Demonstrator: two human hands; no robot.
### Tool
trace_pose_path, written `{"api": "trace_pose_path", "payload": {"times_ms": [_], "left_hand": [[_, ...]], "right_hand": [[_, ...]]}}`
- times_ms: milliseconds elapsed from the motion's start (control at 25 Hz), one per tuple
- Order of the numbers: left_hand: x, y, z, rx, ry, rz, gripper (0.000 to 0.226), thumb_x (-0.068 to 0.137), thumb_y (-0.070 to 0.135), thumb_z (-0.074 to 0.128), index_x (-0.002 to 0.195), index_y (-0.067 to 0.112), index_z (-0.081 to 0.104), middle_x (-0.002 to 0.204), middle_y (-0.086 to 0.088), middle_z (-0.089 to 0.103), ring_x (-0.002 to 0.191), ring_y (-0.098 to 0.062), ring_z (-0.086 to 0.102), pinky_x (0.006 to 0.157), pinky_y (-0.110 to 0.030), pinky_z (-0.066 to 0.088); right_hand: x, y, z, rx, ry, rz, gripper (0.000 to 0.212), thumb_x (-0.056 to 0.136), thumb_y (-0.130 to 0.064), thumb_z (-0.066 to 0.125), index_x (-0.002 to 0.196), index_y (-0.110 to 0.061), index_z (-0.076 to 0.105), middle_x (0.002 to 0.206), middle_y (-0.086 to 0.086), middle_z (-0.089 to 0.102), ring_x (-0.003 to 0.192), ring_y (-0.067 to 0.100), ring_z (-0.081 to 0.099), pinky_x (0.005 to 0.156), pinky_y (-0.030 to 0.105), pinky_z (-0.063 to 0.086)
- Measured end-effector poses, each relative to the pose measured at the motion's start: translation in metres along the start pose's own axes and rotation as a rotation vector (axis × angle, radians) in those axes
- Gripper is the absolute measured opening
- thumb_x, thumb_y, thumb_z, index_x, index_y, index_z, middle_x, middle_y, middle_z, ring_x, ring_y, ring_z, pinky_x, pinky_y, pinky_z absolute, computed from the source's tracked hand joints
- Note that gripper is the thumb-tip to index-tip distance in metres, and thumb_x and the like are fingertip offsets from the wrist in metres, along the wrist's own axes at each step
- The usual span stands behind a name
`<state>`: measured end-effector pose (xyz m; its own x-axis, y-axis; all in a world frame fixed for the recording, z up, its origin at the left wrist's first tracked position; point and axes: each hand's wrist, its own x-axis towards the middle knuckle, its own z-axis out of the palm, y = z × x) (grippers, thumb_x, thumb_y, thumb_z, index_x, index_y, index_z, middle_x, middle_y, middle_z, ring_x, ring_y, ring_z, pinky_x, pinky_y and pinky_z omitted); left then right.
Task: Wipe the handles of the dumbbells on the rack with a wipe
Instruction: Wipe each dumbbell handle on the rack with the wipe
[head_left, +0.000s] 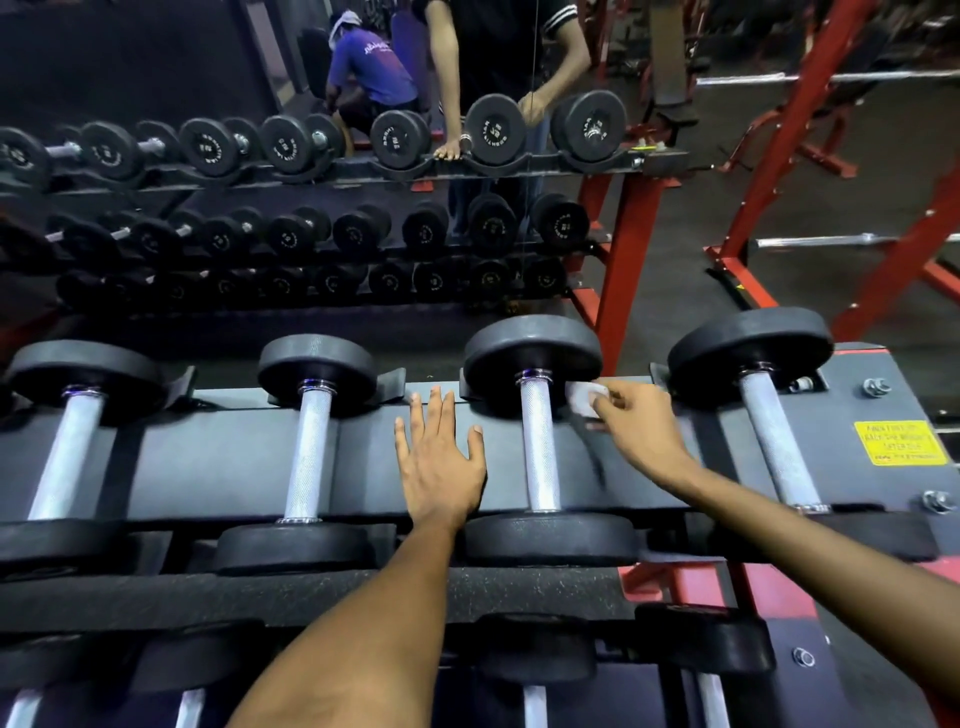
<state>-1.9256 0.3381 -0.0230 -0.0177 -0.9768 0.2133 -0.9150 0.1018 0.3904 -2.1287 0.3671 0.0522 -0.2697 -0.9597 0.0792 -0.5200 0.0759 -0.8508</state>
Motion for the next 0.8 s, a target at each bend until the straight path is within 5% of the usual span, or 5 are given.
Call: {"api": "trace_pose_path", "payload": {"times_ms": [80, 160, 280, 480, 800], "left_hand": [[0.001, -0.001, -0.001, 0.001, 0.004, -0.002, 0.061, 0.1, 0.044, 0.031, 0.154, 0.02, 0.019, 0.162, 0.005, 0.013, 0.149, -0.013, -0.006, 0.121, -0.036, -0.009], [0.0, -0.001, -0.001, 0.005, -0.003, -0.003, 0.061, 0.1, 0.045, 0.029, 0.154, 0.021, 0.019, 0.162, 0.006, 0.012, 0.149, -0.013, -0.007, 0.121, -0.036, -0.01], [0.0, 0.0, 0.001, 0.022, 0.003, 0.002, 0.066, 0.095, 0.049, 0.019, 0.154, 0.02, 0.019, 0.162, 0.005, 0.013, 0.149, -0.013, -0.006, 0.12, -0.035, -0.011], [0.001, -0.001, 0.0, 0.012, -0.009, -0.007, 0.061, 0.099, 0.046, 0.027, 0.155, 0.021, 0.017, 0.162, 0.006, 0.011, 0.149, -0.013, -0.007, 0.12, -0.036, -0.011], [0.0, 0.002, -0.003, -0.022, 0.001, -0.004, 0.061, 0.1, 0.043, 0.033, 0.154, 0.02, 0.021, 0.162, 0.006, 0.013, 0.149, -0.013, -0.006, 0.12, -0.035, -0.011]], "right_hand": [[0.009, -0.023, 0.01, 0.595, -0.118, 0.503, 0.031, 0.09, 0.008, 0.042, 0.067, -0.01, 0.051, 0.07, 0.006, 0.052, 0.06, 0.017, 0.051, 0.08, 0.045, 0.053], [0.016, -0.046, 0.012, 0.728, -0.248, 0.666, 0.026, 0.092, 0.002, 0.042, 0.07, -0.01, 0.049, 0.069, 0.005, 0.046, 0.058, 0.015, 0.045, 0.066, 0.033, 0.054], [0.017, -0.076, 0.022, 0.613, -0.349, 0.574, 0.022, 0.087, -0.007, 0.053, 0.067, -0.015, 0.051, 0.067, -0.001, 0.045, 0.06, 0.011, 0.04, 0.057, 0.024, 0.034], [0.027, -0.075, 0.029, 0.517, -0.357, 0.572, 0.023, 0.075, 0.003, 0.051, 0.059, -0.013, 0.045, 0.073, 0.003, 0.044, 0.073, 0.016, 0.039, 0.082, 0.039, 0.039], [0.011, -0.04, 0.028, 1.108, -0.412, 0.699, 0.035, 0.063, -0.011, 0.051, 0.094, 0.005, 0.054, 0.089, 0.018, 0.06, 0.071, 0.028, 0.059, 0.077, 0.042, 0.047]]}}
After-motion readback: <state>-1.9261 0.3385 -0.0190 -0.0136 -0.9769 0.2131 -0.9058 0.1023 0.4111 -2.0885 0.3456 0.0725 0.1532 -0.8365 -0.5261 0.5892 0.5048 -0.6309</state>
